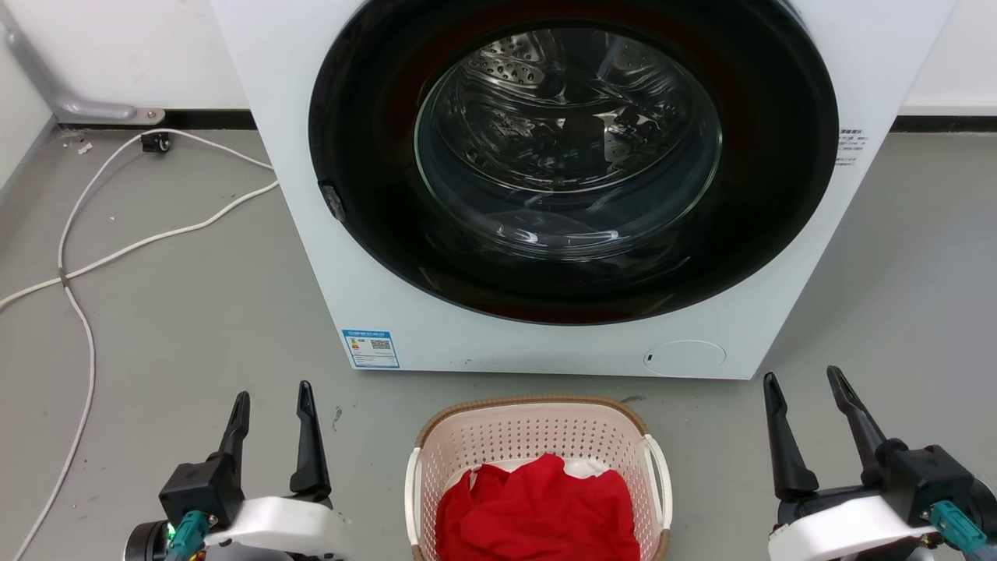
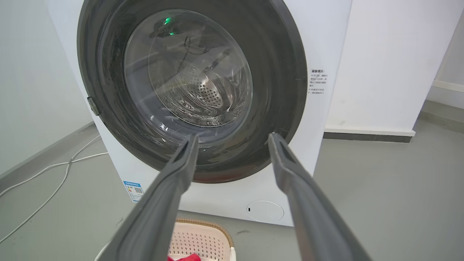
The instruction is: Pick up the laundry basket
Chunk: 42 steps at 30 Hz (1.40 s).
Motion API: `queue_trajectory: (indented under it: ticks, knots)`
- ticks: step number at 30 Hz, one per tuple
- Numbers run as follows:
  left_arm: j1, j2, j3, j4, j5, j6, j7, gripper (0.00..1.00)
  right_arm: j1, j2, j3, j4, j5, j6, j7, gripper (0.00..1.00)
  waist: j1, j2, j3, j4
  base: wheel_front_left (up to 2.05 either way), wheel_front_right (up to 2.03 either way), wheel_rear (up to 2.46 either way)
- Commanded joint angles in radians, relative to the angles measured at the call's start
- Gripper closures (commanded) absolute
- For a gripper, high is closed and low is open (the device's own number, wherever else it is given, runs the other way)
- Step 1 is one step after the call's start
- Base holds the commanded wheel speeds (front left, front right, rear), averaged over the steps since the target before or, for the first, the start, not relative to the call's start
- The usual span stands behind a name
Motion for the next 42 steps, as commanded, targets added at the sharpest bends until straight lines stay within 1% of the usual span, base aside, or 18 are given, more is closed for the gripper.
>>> queue_trajectory:
  ticks: [1, 16, 22, 33, 42]
  knots:
    - [0.009, -0.001, 0.003, -0.001, 0.025, -0.002, -0.01, 0.0, 0.01, -0.001, 0.002, -0.009, -0.023, 0.0, -0.011, 0.0, 0.0, 0.0, 0.0, 0.0, 0.0, 0.0, 0.0]
    - [0.02, -0.003, 0.0, 0.01, 0.142, 0.001, -0.037, 0.0, 0.025, 0.0, 0.01, -0.011, -0.122, 0.0, -0.041, 0.0, 0.0, 0.0, 0.001, -0.002, 0.0, 0.0, 0.0]
    - [0.024, -0.003, -0.004, 0.015, 0.184, 0.009, -0.049, 0.0, 0.032, 0.0, 0.011, -0.01, -0.161, 0.0, -0.05, 0.0, 0.0, 0.0, 0.001, -0.003, 0.0, 0.0, 0.0]
    - [0.028, -0.004, -0.004, 0.028, 0.174, 0.013, -0.048, 0.0, 0.035, 0.0, 0.008, -0.002, -0.15, 0.0, -0.049, 0.0, 0.0, 0.0, -0.003, -0.002, 0.0, 0.0, 0.0]
    - [0.026, -0.004, -0.001, 0.032, 0.176, 0.009, -0.048, 0.0, 0.031, 0.0, 0.01, -0.007, -0.149, 0.0, -0.049, 0.0, 0.0, 0.0, 0.001, -0.004, 0.0, 0.0, 0.0]
